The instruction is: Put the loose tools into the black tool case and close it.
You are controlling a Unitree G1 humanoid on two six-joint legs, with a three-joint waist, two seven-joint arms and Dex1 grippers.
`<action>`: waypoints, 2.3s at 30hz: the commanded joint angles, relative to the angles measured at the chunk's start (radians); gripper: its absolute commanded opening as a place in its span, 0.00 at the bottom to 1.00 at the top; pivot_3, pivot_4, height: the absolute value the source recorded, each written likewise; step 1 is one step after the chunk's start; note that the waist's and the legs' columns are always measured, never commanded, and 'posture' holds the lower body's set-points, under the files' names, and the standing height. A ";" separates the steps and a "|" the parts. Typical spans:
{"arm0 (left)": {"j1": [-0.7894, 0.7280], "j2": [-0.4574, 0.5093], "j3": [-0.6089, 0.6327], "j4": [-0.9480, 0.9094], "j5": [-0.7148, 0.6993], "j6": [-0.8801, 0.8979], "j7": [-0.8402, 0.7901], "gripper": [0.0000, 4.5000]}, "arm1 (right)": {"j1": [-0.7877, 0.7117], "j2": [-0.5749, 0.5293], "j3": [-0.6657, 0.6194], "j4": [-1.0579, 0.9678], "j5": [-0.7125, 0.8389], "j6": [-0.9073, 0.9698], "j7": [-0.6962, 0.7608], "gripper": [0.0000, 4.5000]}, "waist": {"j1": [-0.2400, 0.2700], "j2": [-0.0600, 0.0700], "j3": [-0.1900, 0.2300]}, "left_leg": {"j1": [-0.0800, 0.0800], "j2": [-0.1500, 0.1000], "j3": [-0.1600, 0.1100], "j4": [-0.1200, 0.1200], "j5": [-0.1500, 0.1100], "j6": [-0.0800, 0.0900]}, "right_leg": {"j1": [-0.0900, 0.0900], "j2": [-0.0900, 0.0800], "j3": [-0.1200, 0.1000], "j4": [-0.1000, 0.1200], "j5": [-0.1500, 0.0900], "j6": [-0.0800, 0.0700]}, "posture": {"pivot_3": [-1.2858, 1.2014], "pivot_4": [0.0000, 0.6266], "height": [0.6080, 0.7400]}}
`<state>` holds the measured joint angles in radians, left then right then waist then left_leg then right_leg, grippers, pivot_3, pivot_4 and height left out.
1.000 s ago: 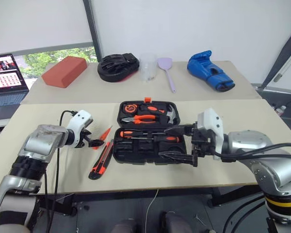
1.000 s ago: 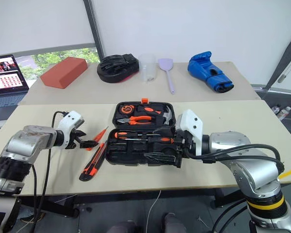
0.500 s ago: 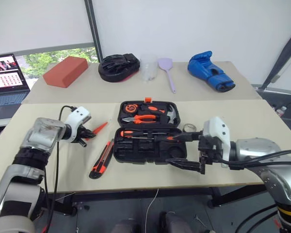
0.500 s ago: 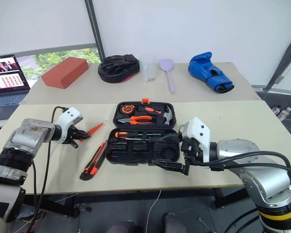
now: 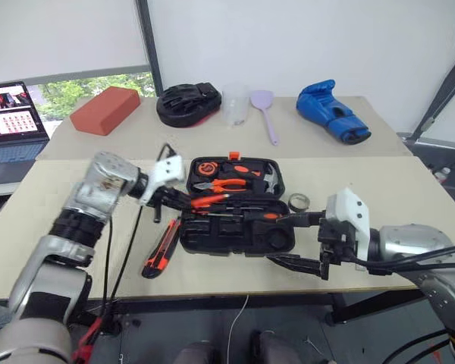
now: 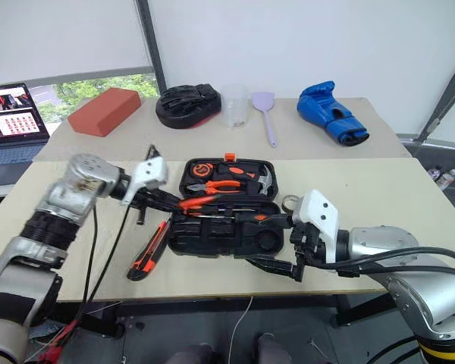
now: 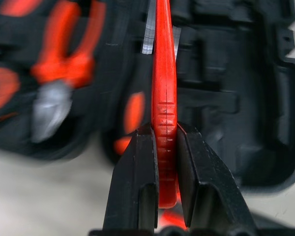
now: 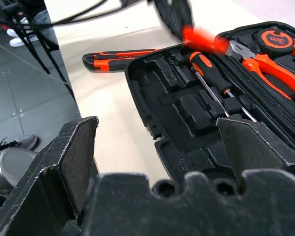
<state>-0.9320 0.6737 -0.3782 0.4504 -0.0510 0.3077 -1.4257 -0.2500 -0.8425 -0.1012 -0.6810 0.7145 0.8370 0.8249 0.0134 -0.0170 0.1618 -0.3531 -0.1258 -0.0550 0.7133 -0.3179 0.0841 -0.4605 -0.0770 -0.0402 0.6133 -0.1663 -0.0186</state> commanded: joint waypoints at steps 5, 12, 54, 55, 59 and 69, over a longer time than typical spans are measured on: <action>-0.046 -0.048 -0.046 0.022 0.065 -0.010 -0.029 0.03 | -0.017 0.004 -0.015 -0.028 0.020 -0.011 -0.034 1.00 | 0.002 0.000 0.000 | 0.000 0.000 0.000 0.000 0.000 0.000 | -0.001 0.000 0.000 0.000 0.000 0.000 | 0.52 0.24 1.00; -0.064 -0.055 -0.075 0.089 0.121 -0.073 -0.082 0.03 | -0.026 0.017 -0.003 -0.019 0.014 -0.021 -0.057 1.00 | 0.004 0.000 0.000 | -0.001 0.000 0.000 0.001 -0.001 0.002 | 0.000 0.000 0.000 0.000 0.000 0.000 | 0.52 0.24 1.00; 0.111 -0.182 0.175 0.142 -0.080 -0.018 0.011 0.01 | -0.039 0.031 0.046 0.017 -0.017 -0.043 -0.062 1.00 | 0.003 0.000 0.000 | -0.001 0.000 0.000 0.003 -0.002 0.003 | 0.000 0.000 0.000 0.000 0.001 0.001 | 0.52 0.24 1.00; 0.118 -0.176 0.171 0.137 -0.075 -0.029 0.007 0.01 | -0.037 0.032 0.047 0.018 -0.018 -0.044 -0.062 1.00 | 0.002 0.000 0.000 | -0.001 0.000 0.000 0.003 -0.002 0.003 | 0.000 0.000 0.000 0.000 0.001 0.001 | 0.52 0.24 1.00; 0.150 -0.135 0.153 0.125 -0.043 -0.103 0.002 0.01 | -0.032 0.038 0.051 0.021 -0.026 -0.048 -0.063 1.00 | 0.001 0.000 0.000 | 0.000 0.000 0.000 0.003 -0.002 0.003 | 0.000 0.000 0.000 0.000 0.001 0.001 | 0.52 0.24 1.00; 0.136 -0.128 0.179 0.162 -0.046 -0.157 0.045 0.01 | -0.036 0.050 0.061 0.032 -0.036 -0.048 -0.060 1.00 | 0.002 0.000 -0.001 | 0.000 0.000 0.000 0.004 -0.001 0.003 | 0.001 0.000 0.000 0.001 0.001 0.001 | 0.52 0.24 1.00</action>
<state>-0.8035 0.5433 -0.1945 0.6077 -0.1071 0.1425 -1.3825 -0.2756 -0.7944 -0.0300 -0.6375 0.6797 0.8149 0.7622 0.0153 -0.0173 0.1613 -0.3526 -0.1260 -0.0550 0.7168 -0.3194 0.0869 -0.4596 -0.0768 -0.0401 0.6138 -0.1654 -0.0180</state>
